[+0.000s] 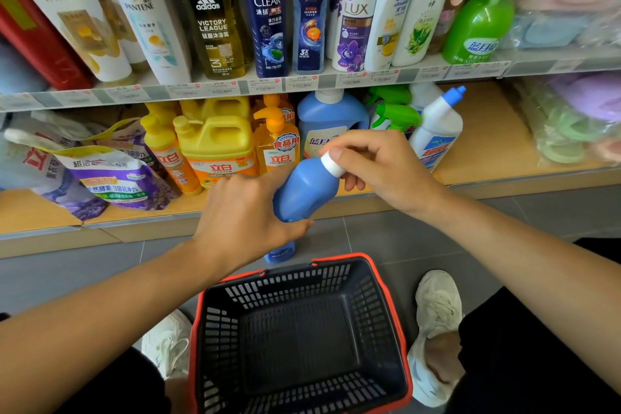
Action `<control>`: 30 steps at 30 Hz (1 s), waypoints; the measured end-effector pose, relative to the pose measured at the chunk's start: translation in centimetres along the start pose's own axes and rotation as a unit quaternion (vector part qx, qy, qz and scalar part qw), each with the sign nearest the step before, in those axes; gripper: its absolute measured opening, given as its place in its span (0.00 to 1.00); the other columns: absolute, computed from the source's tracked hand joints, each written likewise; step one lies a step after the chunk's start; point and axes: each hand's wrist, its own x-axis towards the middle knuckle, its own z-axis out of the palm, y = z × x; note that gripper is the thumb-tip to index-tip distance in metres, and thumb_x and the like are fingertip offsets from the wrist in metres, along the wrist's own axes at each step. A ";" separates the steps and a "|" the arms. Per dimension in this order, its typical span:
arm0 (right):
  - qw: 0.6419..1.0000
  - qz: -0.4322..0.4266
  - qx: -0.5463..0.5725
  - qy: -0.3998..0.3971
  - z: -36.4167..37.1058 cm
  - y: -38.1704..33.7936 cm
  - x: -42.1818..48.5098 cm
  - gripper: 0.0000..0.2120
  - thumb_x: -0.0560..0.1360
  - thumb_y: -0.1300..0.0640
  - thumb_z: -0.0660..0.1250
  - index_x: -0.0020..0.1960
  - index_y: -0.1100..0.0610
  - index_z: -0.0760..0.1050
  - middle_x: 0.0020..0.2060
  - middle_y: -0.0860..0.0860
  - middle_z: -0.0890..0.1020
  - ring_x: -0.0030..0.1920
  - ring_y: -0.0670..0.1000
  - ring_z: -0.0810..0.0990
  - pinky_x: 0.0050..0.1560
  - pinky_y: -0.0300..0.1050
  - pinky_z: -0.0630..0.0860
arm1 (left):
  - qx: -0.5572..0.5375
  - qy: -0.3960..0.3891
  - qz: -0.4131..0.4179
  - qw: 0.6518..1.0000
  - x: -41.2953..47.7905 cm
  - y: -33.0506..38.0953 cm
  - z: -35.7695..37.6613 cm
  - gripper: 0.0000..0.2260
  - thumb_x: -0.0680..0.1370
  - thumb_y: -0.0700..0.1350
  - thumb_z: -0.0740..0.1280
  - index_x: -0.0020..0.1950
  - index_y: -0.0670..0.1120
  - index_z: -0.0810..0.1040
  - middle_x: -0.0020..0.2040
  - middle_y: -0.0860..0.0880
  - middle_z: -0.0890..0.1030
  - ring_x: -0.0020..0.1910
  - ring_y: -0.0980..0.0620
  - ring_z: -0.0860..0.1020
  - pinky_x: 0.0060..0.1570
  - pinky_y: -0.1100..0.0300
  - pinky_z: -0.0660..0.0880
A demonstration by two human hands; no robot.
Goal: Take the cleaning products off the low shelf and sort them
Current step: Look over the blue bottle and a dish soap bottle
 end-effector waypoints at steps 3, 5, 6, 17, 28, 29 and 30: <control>1.000 0.001 -0.021 0.007 0.2 0.2 0.0 0.10 0.78 0.54 0.62 0.49 0.50 0.83 0.33 0.60 0.82 0.29 0.48 0.78 0.34 0.35 0.73 | 0.012 -0.003 0.003 1.000 -0.1 0.0 -0.2 0.28 0.63 0.61 0.71 0.61 0.51 0.82 0.31 0.47 0.81 0.28 0.41 0.77 0.26 0.58 0.70; 1.000 0.008 -0.014 0.002 0.2 0.3 0.1 0.12 0.80 0.56 0.60 0.49 0.47 0.82 0.32 0.63 0.80 0.31 0.50 0.78 0.35 0.42 0.74 | 0.013 -0.001 0.002 1.000 -0.1 0.0 -0.2 0.27 0.63 0.61 0.71 0.60 0.51 0.82 0.30 0.47 0.80 0.28 0.41 0.77 0.26 0.57 0.70; 1.000 0.007 -0.008 -0.003 0.1 0.3 0.0 0.14 0.81 0.58 0.58 0.49 0.46 0.82 0.32 0.65 0.80 0.31 0.54 0.78 0.36 0.47 0.75 | 0.009 0.000 0.002 1.000 -0.2 0.0 -0.2 0.27 0.63 0.60 0.71 0.59 0.51 0.83 0.30 0.47 0.80 0.28 0.41 0.76 0.26 0.58 0.70; 0.999 0.025 0.038 0.001 0.1 0.4 0.3 0.14 0.83 0.60 0.57 0.51 0.51 0.81 0.34 0.61 0.80 0.33 0.60 0.78 0.34 0.49 0.75 | -0.151 -0.080 -0.067 0.983 0.5 -0.6 0.0 0.23 0.59 0.67 0.73 0.40 0.50 0.75 0.31 0.50 0.77 0.32 0.43 0.74 0.29 0.51 0.70; 0.936 0.243 0.206 -0.149 3.3 1.1 -2.2 0.23 0.76 0.59 0.72 0.69 0.56 0.71 0.60 0.53 0.83 0.59 0.53 0.83 0.56 0.54 0.82 | -0.598 -0.090 -0.310 0.734 2.2 -1.8 0.1 0.16 0.69 0.47 0.77 0.55 0.44 0.83 0.49 0.44 0.87 0.46 0.47 0.86 0.43 0.54 0.83; 0.937 0.236 0.205 -0.157 3.6 1.2 -2.3 0.26 0.74 0.61 0.73 0.70 0.57 0.71 0.61 0.55 0.83 0.61 0.55 0.83 0.58 0.57 0.81 | -0.606 -0.082 -0.317 0.725 2.2 -1.9 0.2 0.18 0.70 0.48 0.76 0.57 0.43 0.82 0.51 0.44 0.86 0.47 0.47 0.85 0.46 0.51 0.83; 0.940 0.228 0.199 -0.158 3.8 1.3 -2.4 0.28 0.73 0.64 0.75 0.70 0.58 0.70 0.62 0.56 0.82 0.62 0.56 0.82 0.60 0.60 0.80 | -0.612 -0.074 -0.323 0.718 2.2 -1.9 0.2 0.20 0.70 0.48 0.76 0.59 0.42 0.80 0.52 0.43 0.86 0.48 0.46 0.85 0.50 0.48 0.83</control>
